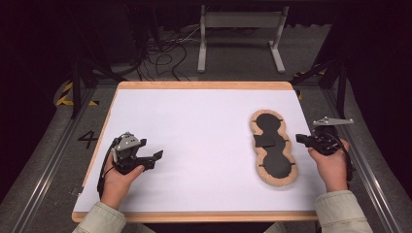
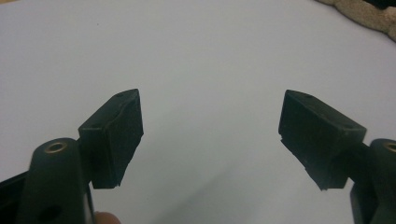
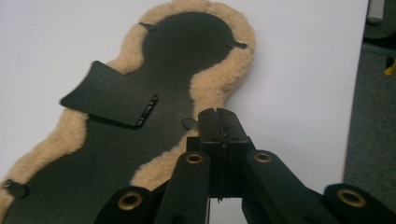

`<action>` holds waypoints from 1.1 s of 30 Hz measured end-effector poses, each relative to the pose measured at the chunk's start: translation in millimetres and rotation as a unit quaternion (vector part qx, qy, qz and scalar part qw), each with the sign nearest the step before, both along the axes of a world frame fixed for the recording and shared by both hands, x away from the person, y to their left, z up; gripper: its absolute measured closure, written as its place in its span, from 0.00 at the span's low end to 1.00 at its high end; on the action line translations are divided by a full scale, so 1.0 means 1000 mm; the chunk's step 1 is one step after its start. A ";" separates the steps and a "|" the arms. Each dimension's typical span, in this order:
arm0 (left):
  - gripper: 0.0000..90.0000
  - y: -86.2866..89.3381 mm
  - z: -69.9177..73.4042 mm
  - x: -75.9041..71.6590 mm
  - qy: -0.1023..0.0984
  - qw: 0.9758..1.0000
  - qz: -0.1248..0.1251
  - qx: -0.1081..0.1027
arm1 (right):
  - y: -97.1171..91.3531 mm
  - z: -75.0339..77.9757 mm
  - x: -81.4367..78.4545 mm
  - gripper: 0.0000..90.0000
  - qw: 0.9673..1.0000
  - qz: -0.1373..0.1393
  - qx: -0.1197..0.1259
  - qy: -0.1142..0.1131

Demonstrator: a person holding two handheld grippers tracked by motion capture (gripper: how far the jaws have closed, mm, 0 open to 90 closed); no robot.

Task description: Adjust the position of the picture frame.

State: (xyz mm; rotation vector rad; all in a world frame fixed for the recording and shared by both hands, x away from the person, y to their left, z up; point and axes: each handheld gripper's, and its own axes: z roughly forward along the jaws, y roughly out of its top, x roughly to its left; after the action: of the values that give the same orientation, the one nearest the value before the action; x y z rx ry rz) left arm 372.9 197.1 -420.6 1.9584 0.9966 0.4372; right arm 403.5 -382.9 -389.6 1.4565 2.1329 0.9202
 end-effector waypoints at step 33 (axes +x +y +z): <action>0.25 -0.002 -0.005 0.007 0.008 1.000 0.003 -0.003 | 0.047 -0.036 0.035 1.00 0.991 0.015 -0.076 0.110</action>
State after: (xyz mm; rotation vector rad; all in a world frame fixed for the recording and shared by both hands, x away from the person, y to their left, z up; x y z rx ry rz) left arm 379.6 194.8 -425.9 1.9573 1.0131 0.4230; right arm 438.4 -335.4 -425.5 1.5111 2.3310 0.6150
